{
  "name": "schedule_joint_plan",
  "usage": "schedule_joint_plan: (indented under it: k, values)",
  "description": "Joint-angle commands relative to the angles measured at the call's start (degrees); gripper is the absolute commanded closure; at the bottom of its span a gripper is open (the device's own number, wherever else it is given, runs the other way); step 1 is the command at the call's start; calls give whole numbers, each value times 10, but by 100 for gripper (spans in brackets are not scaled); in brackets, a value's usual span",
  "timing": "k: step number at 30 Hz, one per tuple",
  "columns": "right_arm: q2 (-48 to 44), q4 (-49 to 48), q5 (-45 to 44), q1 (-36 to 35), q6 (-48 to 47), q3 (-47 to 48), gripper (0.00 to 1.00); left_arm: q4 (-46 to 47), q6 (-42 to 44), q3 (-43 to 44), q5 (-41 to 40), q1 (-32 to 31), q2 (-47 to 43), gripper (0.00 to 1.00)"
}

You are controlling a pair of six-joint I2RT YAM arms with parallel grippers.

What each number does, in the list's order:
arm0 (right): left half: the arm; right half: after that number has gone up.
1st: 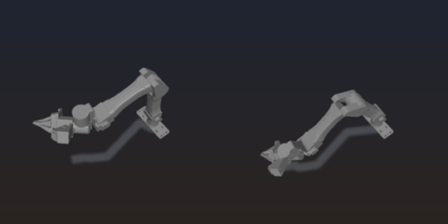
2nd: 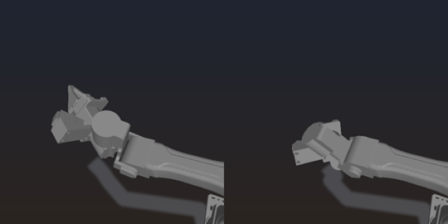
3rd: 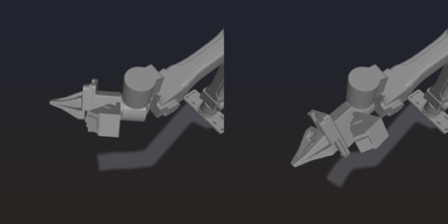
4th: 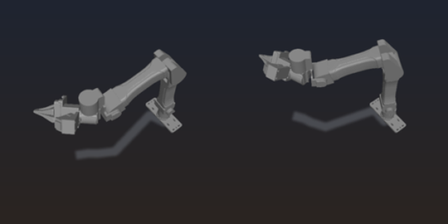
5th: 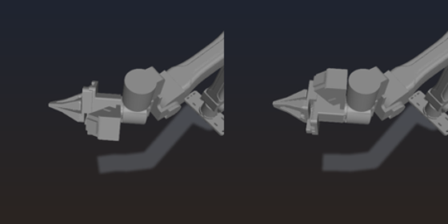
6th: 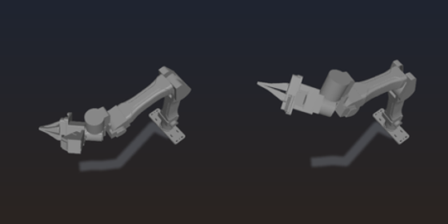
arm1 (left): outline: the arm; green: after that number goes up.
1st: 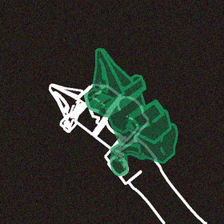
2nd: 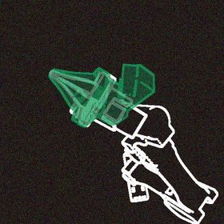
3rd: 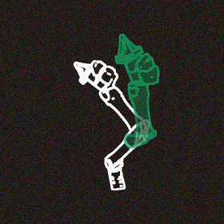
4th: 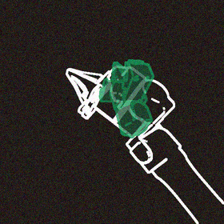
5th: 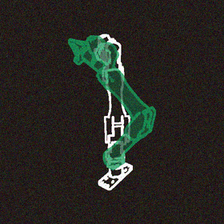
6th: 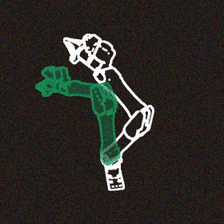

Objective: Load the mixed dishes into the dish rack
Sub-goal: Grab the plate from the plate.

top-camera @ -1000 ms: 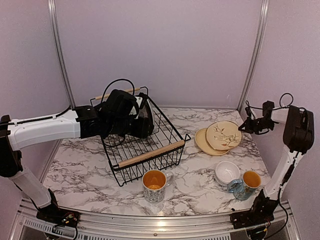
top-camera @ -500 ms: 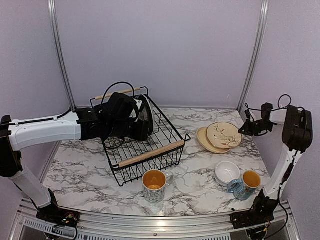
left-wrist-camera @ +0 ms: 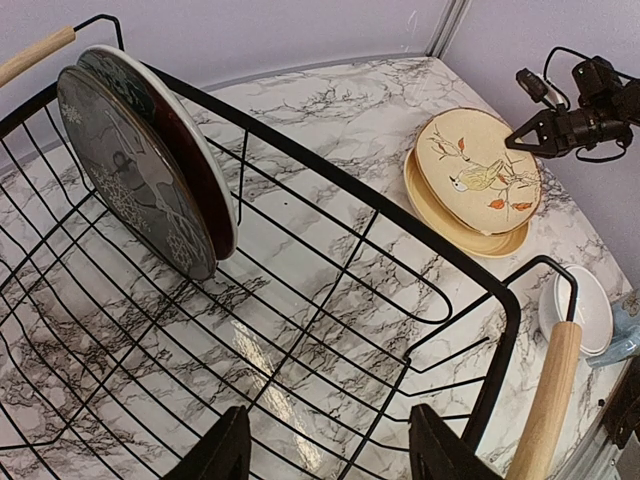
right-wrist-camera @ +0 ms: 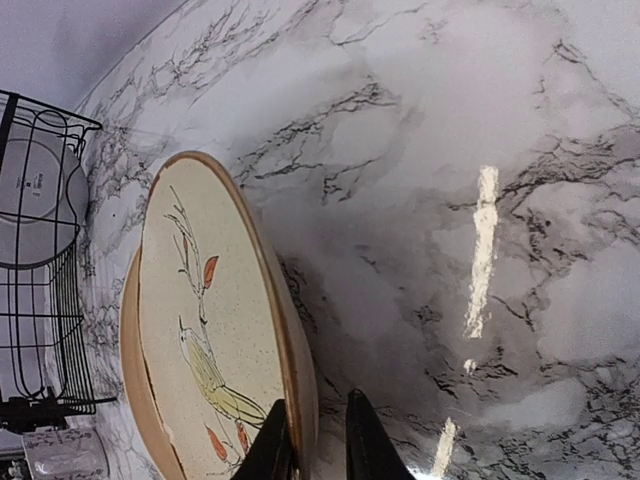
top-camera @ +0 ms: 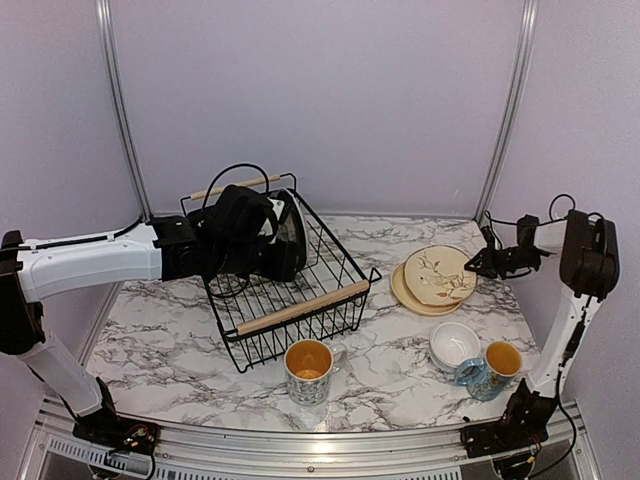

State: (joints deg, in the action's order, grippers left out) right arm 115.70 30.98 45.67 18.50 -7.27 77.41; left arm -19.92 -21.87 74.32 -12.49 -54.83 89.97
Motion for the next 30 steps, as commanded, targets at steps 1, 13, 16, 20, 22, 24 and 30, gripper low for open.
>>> schedule_joint_plan:
  k: [1,13,16,20,22,24,30]
  values:
    - [9,7,24,-2,-2,4,87,9,5,-7,4,-3,-15,44]
    - [-58,4,103,-2,-5,-2,100,3,12,8,6,-3,0,44]
    - [-89,-5,105,-2,-4,-5,100,2,13,11,7,-3,3,44]
    - [-125,-27,100,-2,11,-13,100,2,13,13,10,-3,8,44]
    - [-134,-36,99,1,22,-15,100,1,14,18,12,-3,11,44]
    - [-143,-55,86,9,39,-22,100,-3,15,22,13,-3,13,44]
    - [-167,-105,-7,56,69,-39,100,-1,13,15,13,-3,8,44]
